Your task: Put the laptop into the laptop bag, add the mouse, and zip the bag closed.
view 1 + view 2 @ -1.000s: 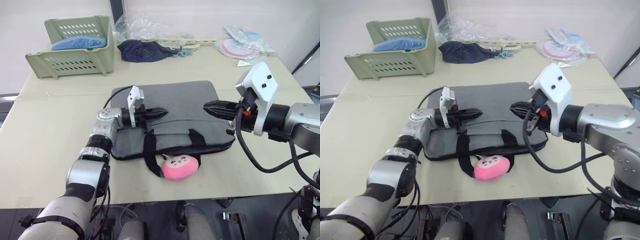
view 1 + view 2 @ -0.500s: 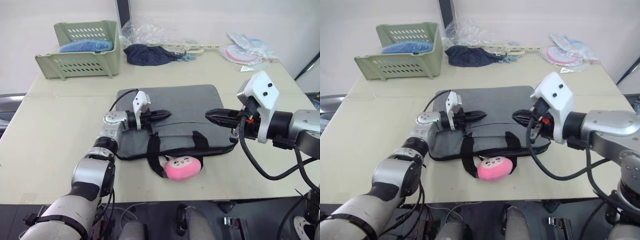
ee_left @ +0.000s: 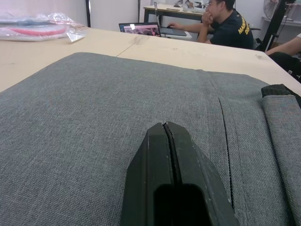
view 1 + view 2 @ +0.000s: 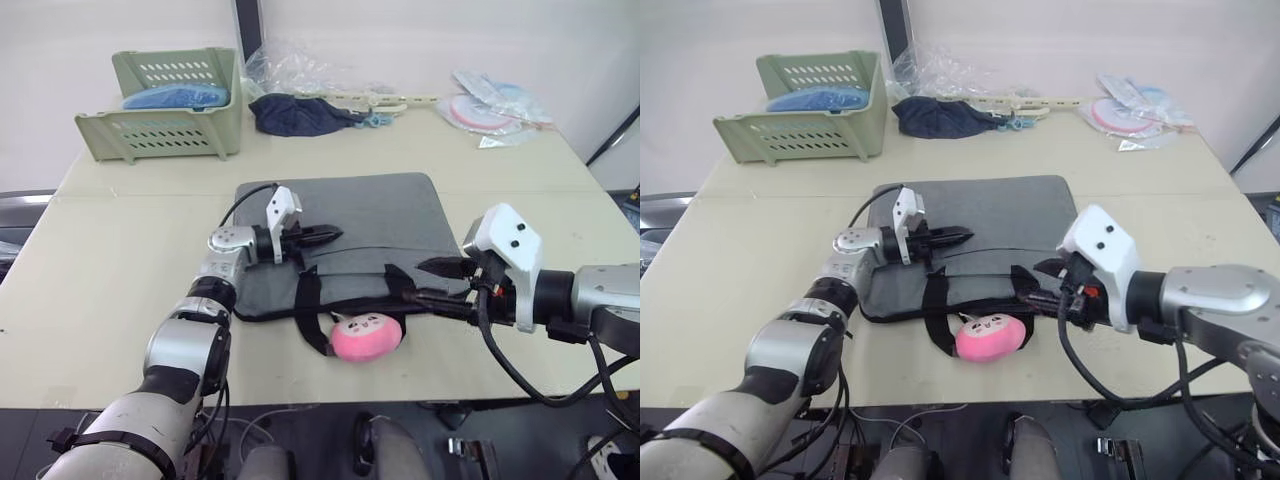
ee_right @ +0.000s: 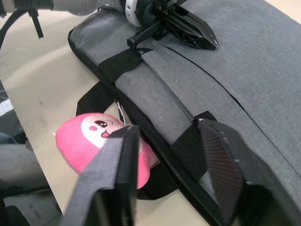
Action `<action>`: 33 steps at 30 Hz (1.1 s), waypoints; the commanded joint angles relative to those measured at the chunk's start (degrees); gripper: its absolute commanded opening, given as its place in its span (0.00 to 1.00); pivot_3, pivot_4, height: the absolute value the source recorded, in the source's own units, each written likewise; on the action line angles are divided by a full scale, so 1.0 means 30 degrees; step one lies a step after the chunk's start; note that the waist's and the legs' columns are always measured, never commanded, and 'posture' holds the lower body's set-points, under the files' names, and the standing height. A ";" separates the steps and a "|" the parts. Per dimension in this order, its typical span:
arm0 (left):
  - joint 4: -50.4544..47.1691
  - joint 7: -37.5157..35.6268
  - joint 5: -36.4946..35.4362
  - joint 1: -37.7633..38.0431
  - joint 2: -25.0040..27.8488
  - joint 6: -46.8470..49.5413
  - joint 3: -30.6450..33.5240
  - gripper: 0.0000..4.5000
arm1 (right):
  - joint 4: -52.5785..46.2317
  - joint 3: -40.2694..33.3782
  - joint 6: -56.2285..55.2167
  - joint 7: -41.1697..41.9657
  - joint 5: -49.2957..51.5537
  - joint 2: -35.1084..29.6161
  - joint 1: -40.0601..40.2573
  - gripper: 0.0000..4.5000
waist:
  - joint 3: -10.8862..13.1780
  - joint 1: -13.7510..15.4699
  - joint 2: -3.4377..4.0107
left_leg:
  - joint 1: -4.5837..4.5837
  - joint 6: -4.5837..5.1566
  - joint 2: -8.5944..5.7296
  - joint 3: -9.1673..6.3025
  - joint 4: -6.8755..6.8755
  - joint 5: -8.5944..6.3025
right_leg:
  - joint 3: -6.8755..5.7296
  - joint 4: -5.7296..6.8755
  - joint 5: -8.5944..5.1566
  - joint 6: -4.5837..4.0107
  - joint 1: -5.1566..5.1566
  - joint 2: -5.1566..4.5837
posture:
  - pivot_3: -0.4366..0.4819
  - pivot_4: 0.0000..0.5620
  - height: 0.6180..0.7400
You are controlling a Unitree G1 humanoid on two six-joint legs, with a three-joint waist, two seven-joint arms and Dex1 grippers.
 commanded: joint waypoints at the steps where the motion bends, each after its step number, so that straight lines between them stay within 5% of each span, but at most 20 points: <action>1: 0.1400 -0.0295 0.1316 0.1055 -0.0318 0.0738 -0.0808 0.00 | -0.1213 -0.0028 -0.1552 0.1331 0.0130 -0.1117 0.1802 0.96 | 0.0000 0.0005 0.0000 | 0.0003 0.0003 0.0000 -0.0002 -0.0003 -0.0002 | -0.0002 -0.0014 0.0000 0.0000 0.0007 0.0000 | 0.48 0.27 1.00; 7: 0.1458 -0.0135 0.1341 0.0945 -0.0392 0.0756 -0.0779 0.00 | -0.1507 0.1029 -0.4223 0.2802 -0.1930 -0.2599 0.3660 0.98 | 0.0000 0.0052 -0.0001 | 0.0009 0.0018 -0.0001 -0.0003 -0.0003 -0.0010 | -0.0001 -0.0041 0.0002 0.0003 0.0027 0.0000 | 0.48 0.27 1.00; 13: 0.1451 -0.0049 0.1341 0.0758 -0.0515 0.0834 -0.0729 0.00 | -0.0334 0.3995 -1.1549 0.5605 -0.7654 -0.4865 0.6056 0.98 | -0.0004 0.0145 -0.0022 | 0.0012 0.0047 -0.0008 0.0004 -0.0008 -0.0027 | -0.0001 -0.0107 0.0014 0.0025 0.0056 0.0005 | 0.48 0.27 1.00; 33: 0.1325 0.0226 0.1427 0.0467 -0.0368 0.1022 -0.0578 0.00 | 0.2195 0.9074 -1.5916 0.7423 -1.1612 -0.2541 0.4331 0.98 | -0.0005 0.0272 -0.0043 | 0.0014 0.0051 -0.0011 0.0010 0.0002 -0.0028 | -0.0007 -0.0114 0.0022 0.0038 0.0061 0.0007 | 0.48 0.27 1.00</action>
